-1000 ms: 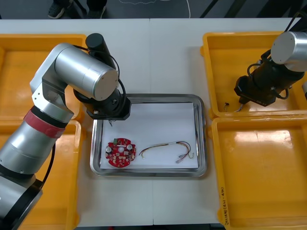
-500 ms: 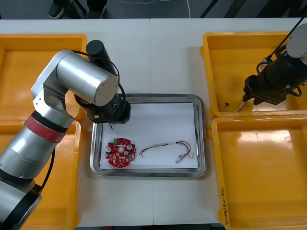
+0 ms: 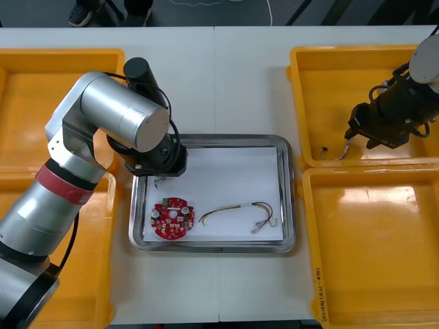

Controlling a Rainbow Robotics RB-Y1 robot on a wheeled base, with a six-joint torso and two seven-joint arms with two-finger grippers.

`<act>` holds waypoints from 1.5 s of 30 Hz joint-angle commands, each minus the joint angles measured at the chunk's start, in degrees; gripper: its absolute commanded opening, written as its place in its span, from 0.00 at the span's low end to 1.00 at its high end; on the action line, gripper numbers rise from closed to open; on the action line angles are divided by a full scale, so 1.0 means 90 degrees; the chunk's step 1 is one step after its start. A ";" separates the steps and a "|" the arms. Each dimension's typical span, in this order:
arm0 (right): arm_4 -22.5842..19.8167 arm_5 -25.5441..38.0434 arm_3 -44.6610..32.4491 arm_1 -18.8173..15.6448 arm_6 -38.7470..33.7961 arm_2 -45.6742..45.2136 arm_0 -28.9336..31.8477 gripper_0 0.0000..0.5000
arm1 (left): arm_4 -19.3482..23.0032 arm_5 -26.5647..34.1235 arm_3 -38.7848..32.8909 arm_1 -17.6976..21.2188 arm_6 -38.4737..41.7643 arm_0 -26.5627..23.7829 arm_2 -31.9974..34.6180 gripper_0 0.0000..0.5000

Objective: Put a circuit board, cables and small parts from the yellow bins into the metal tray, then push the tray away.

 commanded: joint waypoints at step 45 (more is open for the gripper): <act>0.0313 -0.1207 0.0670 0.0309 -0.0727 0.0941 -0.0214 0.00 | 0.1873 0.1300 -0.0216 0.2117 -0.0683 -0.2009 0.1573 1.00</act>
